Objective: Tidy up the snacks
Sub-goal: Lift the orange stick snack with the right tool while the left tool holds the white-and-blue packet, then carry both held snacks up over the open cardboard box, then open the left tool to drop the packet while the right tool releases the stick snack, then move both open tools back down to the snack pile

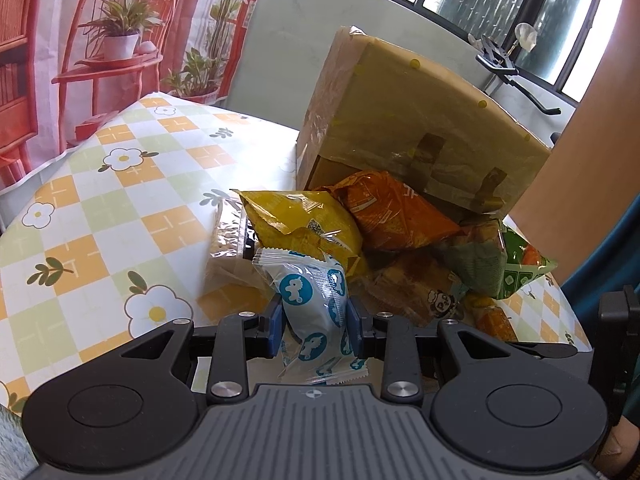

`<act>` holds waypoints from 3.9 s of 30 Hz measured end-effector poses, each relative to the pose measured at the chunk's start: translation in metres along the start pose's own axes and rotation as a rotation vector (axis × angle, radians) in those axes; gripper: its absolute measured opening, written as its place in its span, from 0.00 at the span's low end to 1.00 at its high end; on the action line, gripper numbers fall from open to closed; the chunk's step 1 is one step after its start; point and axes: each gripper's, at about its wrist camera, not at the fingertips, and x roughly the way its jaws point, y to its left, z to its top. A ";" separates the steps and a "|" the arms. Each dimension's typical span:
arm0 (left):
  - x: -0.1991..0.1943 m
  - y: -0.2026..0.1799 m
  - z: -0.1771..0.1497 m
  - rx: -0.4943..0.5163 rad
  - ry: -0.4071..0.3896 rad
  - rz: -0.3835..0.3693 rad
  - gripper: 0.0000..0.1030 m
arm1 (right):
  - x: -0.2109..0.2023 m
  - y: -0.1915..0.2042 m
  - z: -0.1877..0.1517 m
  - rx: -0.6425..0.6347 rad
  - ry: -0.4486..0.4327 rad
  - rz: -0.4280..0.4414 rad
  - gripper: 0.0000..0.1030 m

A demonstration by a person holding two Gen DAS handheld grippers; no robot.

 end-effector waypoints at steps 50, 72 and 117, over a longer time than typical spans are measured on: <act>-0.010 -0.014 0.020 0.058 -0.036 -0.033 0.33 | -0.075 -0.043 -0.006 0.102 -0.194 -0.023 0.28; 0.019 -0.101 0.178 0.262 -0.314 -0.120 0.33 | -0.127 -0.080 0.156 0.058 -0.663 -0.098 0.28; -0.018 -0.052 0.156 0.216 -0.204 -0.001 0.54 | -0.126 -0.087 0.098 0.265 -0.563 -0.124 0.36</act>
